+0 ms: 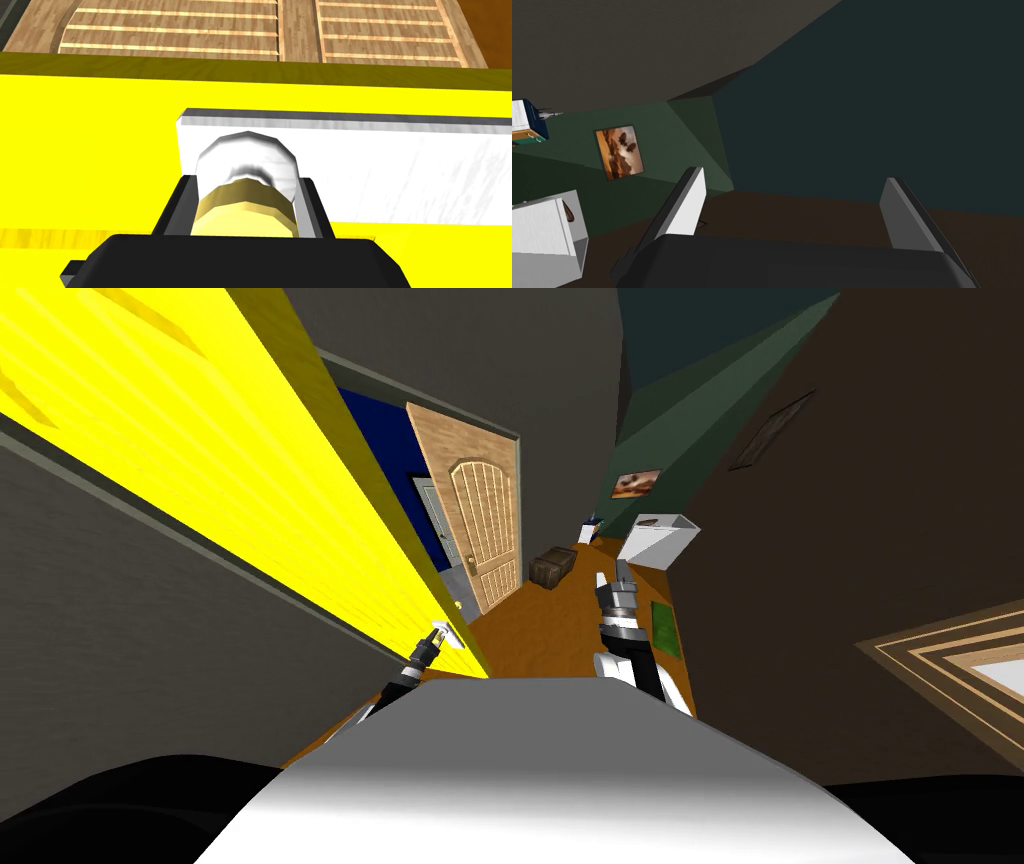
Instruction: Pull the door open
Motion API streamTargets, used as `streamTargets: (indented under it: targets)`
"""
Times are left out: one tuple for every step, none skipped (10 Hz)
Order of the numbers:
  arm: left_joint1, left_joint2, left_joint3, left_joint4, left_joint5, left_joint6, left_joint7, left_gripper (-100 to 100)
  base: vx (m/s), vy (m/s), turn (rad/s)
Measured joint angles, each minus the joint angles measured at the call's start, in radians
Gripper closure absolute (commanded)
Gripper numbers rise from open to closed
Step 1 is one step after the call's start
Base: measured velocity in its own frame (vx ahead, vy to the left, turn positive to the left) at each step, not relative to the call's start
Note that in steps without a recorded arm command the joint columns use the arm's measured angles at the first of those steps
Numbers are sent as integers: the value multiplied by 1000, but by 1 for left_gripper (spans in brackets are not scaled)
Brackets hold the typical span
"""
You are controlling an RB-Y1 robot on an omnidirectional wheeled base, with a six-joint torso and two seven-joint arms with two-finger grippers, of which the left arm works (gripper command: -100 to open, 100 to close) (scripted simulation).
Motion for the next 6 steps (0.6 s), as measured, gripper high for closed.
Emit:
streamTargets:
  targets:
    - [1,6,-1,5,0,-5,3,100,-167,67,-130]
    - [-1,10,-2,7,0,-12,7,100,-177,77,-94]
    - [-3,14,-5,9,-1,-20,11,100,-210,85,-134]
    - [-3,19,-6,12,-2,-28,15,100,-229,103,-162]
    - [-4,27,-9,18,-3,-38,21,100,-209,90,-141]
    - [-4,33,-14,26,-5,-49,25,100,-191,87,-129]
